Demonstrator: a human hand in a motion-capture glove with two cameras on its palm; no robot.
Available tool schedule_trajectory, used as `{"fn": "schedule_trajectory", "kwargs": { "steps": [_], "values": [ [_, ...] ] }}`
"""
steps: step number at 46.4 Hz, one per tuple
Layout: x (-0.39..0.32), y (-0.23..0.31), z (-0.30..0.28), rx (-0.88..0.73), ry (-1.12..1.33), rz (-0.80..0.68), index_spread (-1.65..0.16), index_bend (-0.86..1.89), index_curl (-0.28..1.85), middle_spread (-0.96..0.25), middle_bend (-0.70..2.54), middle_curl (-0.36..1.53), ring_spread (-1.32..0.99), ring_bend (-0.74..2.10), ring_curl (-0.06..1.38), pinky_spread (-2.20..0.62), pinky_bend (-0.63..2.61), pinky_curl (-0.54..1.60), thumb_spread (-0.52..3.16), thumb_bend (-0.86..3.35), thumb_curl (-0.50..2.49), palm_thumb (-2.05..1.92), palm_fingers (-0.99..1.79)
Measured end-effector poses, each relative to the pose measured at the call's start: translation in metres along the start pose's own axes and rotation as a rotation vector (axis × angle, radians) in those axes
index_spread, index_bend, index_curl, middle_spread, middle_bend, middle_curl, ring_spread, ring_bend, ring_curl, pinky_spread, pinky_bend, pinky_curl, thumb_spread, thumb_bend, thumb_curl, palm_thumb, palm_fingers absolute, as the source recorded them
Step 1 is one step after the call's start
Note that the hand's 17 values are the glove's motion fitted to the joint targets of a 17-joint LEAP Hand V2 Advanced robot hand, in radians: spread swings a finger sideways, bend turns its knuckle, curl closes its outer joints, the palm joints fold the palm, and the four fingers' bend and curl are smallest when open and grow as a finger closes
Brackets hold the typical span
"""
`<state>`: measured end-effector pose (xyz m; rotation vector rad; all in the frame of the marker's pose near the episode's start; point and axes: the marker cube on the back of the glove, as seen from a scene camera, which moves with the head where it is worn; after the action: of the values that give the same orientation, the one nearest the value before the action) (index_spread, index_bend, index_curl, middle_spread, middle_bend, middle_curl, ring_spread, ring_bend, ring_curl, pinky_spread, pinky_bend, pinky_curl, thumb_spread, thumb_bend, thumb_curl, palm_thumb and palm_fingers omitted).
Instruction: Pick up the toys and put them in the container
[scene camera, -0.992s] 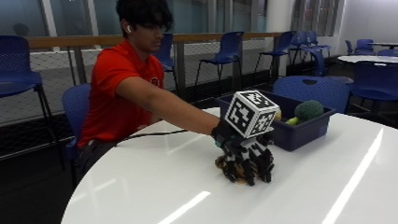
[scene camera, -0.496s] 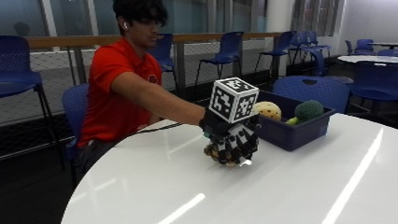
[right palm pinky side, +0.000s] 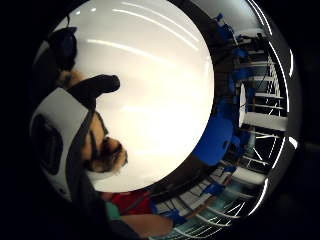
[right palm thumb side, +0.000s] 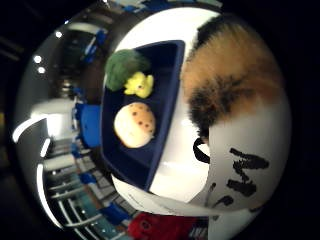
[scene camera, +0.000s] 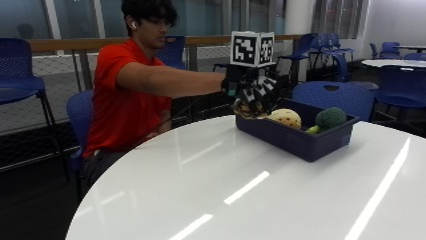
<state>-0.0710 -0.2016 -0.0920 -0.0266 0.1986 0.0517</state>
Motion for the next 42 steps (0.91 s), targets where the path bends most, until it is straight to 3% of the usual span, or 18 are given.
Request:
{"fn": "schedule_trajectory", "kwargs": {
  "steps": [22, 37, 42],
  "values": [
    [-0.143, 0.005, -0.049, 0.029, 0.025, -0.174, -0.49, 0.16, 0.68, -0.50, 0.57, 0.58, -0.57, 0.75, 0.48, -0.42, 0.94, 0.35, 0.74, 0.13, 0.85, 0.71, 0.86],
    [-0.182, 0.012, -0.050, 0.050, 0.011, -0.349, -0.51, 0.15, 0.78, -0.52, 0.56, 0.64, -0.58, 0.76, 0.50, -0.42, 0.99, 0.36, 0.74, 0.09, 0.91, 0.70, 0.81],
    [-0.180, 0.013, -0.042, 0.017, 0.054, -0.363, -0.48, 0.12, 0.78, -0.47, 0.40, 0.60, -0.52, 0.72, 0.50, -0.30, 1.02, 0.39, 0.90, 0.00, 0.86, 0.53, 0.35]
  ]
}}
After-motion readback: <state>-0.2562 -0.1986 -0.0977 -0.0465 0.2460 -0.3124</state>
